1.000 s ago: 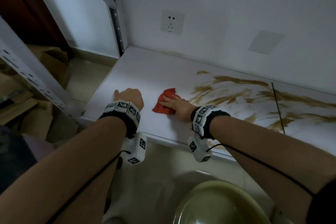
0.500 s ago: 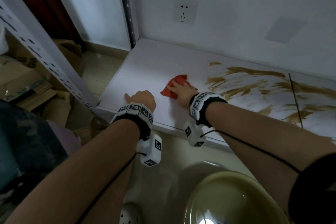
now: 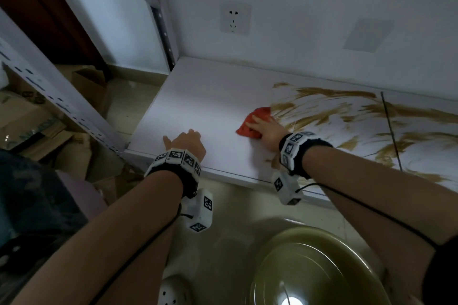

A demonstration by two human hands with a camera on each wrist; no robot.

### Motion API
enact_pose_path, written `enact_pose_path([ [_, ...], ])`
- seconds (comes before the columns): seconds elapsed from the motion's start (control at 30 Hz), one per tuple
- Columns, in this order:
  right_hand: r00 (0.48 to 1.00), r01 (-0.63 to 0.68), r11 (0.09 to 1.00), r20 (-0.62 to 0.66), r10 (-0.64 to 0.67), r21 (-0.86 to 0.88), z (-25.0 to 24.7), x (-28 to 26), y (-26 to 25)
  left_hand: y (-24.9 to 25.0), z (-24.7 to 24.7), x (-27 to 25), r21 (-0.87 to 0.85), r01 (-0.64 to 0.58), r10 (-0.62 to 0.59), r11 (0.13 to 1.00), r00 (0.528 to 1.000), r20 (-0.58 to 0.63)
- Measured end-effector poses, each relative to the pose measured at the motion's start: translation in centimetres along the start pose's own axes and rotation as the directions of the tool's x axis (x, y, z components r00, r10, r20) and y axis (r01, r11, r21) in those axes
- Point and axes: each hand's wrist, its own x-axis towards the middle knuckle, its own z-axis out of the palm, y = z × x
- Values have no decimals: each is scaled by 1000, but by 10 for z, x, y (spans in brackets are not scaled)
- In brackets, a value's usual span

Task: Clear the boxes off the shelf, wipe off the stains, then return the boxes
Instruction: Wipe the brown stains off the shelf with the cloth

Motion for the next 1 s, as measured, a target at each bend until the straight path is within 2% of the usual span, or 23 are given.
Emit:
enact_pose_path([
  [0.1,995,-86,995,40,88,-57,-14,8,4,1,1,-2,-19,2,-1,1000,1000,22],
  [0.17,994,-97,993,40,100,-68,-17,9,-4,3,-1,-5,15,-2,2,1000,999,51],
  [0.33,996,80,996,-40,-82,-32,0,2,-42,7,-5,-8,66,-14,12,998,999,32],
  [0.47,982,186,982,13,-186,-6,13,-14,-73,10,-6,-14,83,-9,7,997,1000,26],
  [0.63,966,255,967,56,-254,-16,18,-31,-56,11,-1,-21,130,-57,53,990,998,31],
  [0.8,995,98,995,17,-98,19,16,-39,-15,13,-3,-35,144,-51,48,988,999,23],
  [0.93,990,-108,994,86,110,-30,2,-42,14,21,-4,-48,185,-100,90,978,994,60],
  [1.0,981,-166,986,102,166,-12,2,-45,13,27,4,-54,156,-92,84,983,995,61],
])
